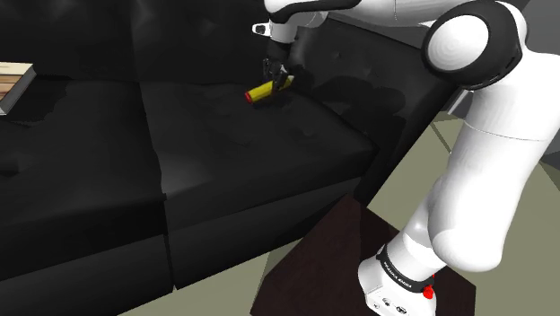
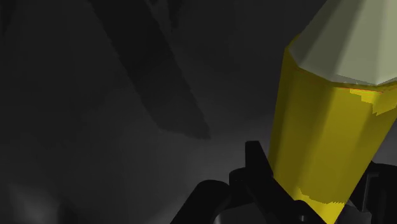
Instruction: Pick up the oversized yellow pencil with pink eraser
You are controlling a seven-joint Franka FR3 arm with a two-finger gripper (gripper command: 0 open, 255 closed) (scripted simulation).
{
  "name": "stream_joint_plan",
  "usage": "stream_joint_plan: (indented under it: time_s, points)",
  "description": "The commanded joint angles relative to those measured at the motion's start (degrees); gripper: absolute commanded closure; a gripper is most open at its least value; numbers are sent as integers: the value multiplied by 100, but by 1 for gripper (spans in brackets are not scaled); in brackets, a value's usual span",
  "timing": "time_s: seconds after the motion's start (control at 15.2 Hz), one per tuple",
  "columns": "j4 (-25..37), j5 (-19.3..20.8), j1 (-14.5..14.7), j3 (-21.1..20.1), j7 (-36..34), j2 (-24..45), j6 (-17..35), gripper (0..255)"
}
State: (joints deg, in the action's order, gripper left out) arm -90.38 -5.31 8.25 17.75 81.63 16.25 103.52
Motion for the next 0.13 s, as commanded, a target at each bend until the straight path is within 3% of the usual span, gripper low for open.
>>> stream_joint_plan:
  time_s: [0.0,0.07]
  points:
    - [80,4,0,1,-8,-8,-88,255]
    - [81,4,0,1,-8,-7,-88,255]
